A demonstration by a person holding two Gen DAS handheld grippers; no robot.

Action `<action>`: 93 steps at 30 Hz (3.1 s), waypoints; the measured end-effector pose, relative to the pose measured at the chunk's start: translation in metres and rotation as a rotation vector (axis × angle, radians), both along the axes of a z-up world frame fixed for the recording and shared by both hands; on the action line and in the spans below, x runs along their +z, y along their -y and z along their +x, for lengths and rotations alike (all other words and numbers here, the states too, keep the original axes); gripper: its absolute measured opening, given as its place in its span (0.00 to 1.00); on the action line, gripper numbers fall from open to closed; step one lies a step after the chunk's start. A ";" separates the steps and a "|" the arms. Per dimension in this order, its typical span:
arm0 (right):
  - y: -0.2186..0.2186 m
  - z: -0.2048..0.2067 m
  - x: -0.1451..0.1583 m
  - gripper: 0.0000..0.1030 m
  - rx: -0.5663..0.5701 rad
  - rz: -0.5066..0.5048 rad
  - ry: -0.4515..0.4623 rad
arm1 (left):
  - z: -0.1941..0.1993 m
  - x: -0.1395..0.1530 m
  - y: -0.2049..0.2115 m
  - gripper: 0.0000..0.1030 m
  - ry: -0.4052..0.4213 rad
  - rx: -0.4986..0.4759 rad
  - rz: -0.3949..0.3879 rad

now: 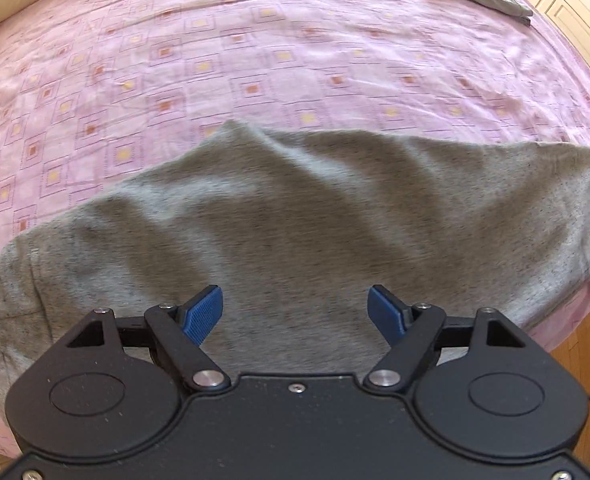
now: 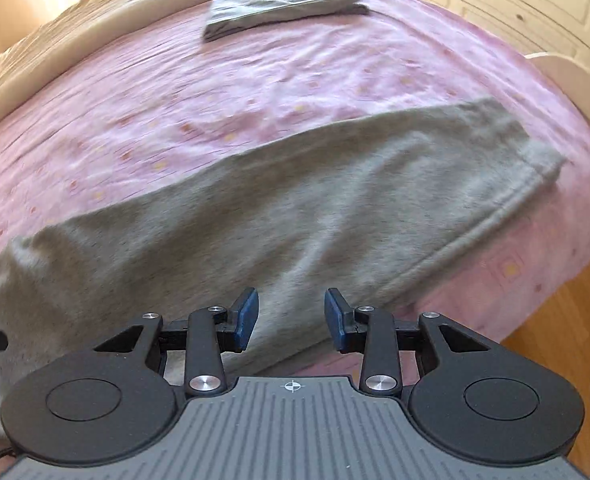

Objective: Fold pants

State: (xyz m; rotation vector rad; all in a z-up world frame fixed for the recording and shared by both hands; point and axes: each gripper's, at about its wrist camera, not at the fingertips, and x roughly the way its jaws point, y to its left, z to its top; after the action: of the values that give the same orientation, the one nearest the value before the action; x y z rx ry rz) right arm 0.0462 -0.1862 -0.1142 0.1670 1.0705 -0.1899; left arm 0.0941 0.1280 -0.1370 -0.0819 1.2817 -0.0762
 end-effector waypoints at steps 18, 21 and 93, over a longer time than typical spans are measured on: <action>0.242 0.054 -0.042 0.35 -0.428 0.250 -0.044 | 0.026 -0.007 0.167 0.77 -0.089 0.051 0.054; 0.249 0.058 -0.049 0.35 -0.404 0.287 -0.054 | 0.025 -0.005 0.179 0.77 -0.090 0.064 0.070; 0.261 0.083 0.013 0.13 0.061 0.530 0.074 | 0.058 -0.023 0.228 0.77 -0.122 0.109 0.050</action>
State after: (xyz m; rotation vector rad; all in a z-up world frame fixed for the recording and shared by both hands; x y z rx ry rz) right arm 0.1287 -0.4471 -0.1010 0.6118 1.0318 0.1588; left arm 0.1516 -0.1001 -0.1597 -0.1144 1.3982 0.0553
